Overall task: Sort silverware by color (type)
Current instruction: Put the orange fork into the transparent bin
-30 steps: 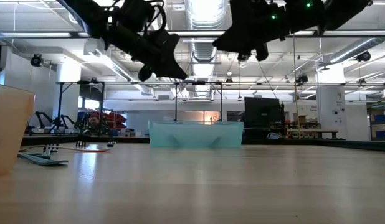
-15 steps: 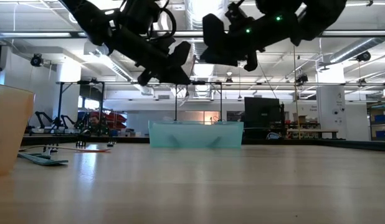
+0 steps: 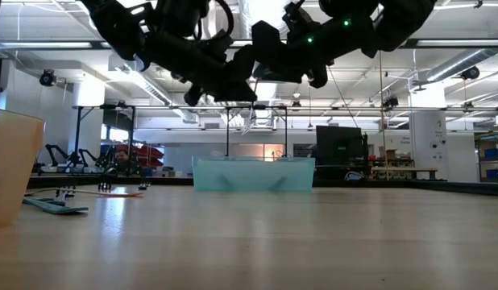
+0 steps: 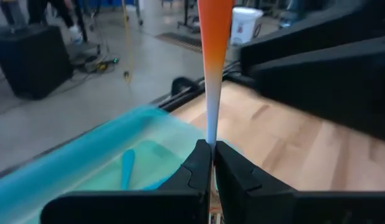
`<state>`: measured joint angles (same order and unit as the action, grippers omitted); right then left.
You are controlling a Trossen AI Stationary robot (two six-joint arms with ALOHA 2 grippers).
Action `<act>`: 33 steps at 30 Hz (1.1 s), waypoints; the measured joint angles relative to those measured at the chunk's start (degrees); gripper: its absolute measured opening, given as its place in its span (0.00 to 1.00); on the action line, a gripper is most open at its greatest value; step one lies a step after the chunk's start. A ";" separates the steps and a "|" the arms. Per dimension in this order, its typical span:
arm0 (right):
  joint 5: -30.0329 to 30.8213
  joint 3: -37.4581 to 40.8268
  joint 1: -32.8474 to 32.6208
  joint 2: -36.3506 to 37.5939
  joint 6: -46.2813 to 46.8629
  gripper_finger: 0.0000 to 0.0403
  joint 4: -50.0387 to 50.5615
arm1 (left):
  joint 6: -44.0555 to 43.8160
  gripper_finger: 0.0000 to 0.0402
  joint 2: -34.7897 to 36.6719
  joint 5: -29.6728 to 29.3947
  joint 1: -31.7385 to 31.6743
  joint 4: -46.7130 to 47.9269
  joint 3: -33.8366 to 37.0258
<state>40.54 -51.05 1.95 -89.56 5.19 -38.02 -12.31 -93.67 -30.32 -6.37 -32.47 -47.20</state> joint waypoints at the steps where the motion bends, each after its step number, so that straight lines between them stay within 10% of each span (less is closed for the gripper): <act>1: -0.04 0.00 0.08 0.00 0.02 0.23 0.00 | 1.08 0.00 0.00 -0.54 0.46 -0.94 0.00; 33: -1.10 -0.22 0.14 -0.09 -0.98 0.13 -0.04 | 5.61 0.00 0.00 -1.45 3.22 -2.49 0.00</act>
<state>39.44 -51.27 2.09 -89.65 4.21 -38.06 -6.70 -93.67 -31.77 -3.16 -34.96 -47.20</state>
